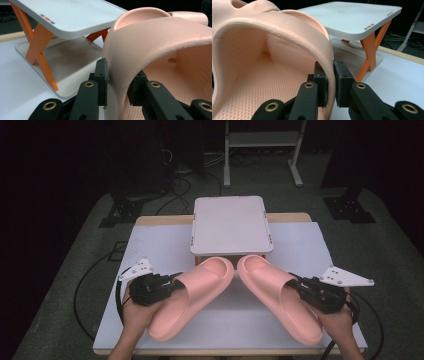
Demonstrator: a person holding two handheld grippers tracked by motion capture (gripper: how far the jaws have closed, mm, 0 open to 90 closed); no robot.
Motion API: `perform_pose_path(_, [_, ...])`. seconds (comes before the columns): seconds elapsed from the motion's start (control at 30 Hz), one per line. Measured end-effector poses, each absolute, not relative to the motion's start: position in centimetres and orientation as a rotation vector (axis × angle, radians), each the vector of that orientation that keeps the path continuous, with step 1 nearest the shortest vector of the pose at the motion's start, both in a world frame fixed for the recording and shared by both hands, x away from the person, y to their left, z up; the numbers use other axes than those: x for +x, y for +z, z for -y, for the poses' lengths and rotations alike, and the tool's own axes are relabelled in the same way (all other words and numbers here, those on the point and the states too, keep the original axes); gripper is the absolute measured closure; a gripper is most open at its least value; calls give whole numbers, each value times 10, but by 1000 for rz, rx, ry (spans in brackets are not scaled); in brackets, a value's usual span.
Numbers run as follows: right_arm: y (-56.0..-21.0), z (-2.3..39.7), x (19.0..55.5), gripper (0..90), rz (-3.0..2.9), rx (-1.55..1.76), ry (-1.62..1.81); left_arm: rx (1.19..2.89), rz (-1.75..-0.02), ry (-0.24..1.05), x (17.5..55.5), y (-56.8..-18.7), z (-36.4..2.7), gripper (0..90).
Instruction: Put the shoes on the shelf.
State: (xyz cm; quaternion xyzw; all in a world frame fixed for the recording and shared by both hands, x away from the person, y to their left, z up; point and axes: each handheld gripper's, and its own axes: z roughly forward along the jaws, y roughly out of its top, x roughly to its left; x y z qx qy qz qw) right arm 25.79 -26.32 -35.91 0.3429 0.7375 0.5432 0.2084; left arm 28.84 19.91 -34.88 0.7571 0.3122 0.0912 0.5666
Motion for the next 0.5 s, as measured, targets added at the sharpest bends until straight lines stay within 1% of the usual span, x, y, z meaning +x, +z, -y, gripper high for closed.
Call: perform_pose_path(0.5, [-341,261,262,813,-2020,943,1521,1765,-710,231,295,-330,-194,735])
